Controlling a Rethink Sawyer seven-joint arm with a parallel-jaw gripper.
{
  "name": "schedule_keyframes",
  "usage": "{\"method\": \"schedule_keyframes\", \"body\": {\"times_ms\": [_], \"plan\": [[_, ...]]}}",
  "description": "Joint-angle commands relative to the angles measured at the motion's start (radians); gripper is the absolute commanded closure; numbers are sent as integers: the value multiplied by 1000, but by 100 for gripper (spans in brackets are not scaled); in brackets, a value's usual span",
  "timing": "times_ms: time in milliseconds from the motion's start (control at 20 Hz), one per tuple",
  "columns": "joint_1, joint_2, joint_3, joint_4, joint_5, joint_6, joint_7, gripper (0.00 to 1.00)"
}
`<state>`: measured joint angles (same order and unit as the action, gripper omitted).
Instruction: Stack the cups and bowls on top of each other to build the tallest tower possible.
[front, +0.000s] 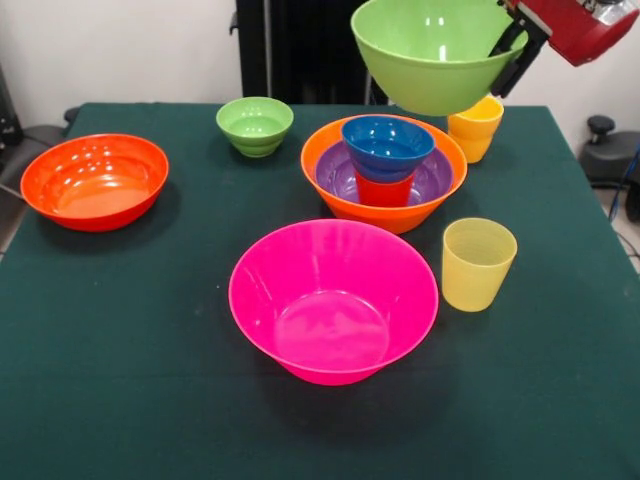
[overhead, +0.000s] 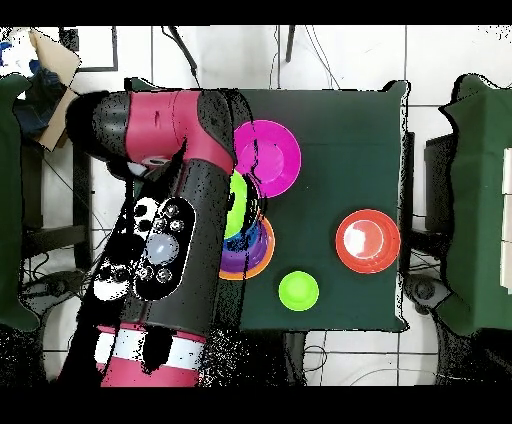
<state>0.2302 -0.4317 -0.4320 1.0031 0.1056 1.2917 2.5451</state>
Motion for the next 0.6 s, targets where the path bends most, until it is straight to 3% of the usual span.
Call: {"method": "schedule_keyframes", "body": {"times_ms": [50,600], "plan": [[23,21,20,123,0,-97,250,100],[50,45,-35,163,-5,-165,241,100]]}}
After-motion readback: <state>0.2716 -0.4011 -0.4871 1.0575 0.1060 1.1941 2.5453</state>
